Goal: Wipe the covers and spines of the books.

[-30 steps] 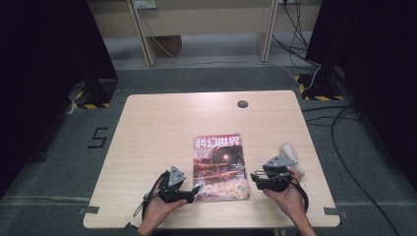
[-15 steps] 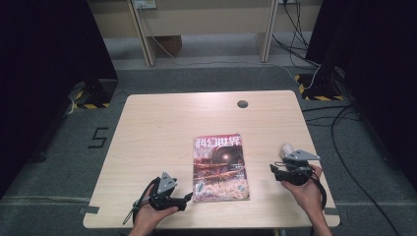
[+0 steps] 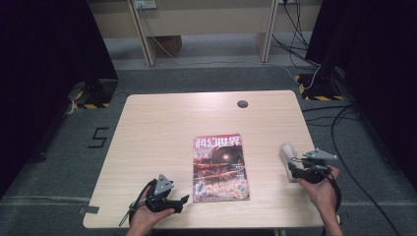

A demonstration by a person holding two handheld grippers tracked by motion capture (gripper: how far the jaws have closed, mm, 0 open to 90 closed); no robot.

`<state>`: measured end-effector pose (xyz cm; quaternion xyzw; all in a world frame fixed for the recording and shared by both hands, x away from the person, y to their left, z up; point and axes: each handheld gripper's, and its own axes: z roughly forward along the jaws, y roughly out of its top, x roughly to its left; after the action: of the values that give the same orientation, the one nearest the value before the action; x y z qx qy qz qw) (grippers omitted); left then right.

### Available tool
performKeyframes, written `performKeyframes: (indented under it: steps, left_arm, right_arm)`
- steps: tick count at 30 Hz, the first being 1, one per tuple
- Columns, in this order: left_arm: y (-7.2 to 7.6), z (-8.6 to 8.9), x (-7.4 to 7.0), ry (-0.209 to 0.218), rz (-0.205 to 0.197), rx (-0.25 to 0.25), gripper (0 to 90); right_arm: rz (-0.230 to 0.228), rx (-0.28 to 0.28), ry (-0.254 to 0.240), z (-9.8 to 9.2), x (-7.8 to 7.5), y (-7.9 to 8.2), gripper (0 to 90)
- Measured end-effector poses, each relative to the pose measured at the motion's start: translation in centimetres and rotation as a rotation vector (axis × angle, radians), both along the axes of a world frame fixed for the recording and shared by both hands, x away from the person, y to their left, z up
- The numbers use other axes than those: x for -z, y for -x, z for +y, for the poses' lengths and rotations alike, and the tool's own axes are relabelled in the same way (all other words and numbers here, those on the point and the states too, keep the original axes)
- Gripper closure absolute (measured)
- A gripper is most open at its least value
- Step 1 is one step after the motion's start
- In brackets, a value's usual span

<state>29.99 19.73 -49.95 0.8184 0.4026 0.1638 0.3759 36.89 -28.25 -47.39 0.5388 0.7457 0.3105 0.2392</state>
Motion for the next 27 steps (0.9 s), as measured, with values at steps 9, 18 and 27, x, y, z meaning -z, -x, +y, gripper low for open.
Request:
performKeyframes:
  steps: [9, 18, 27]
  left_arm:
    - [-0.1, -0.1, 0.2, -0.008, 0.011, 0.001, 20.7]
    - [-0.2, -0.2, 0.3, -0.013, 0.015, 0.005, 20.7]
    - [-0.3, -0.3, 0.3, -0.015, 0.012, 0.011, 20.7]
  right_arm:
    - [0.089, -0.034, -0.004, -0.6, 2.1, -1.5, 68.0]
    - [0.086, -0.108, -0.014, 2.5, 2.1, -3.0, 72.9]
    - [0.078, -0.152, -0.013, 5.6, 2.2, -4.7, 71.3]
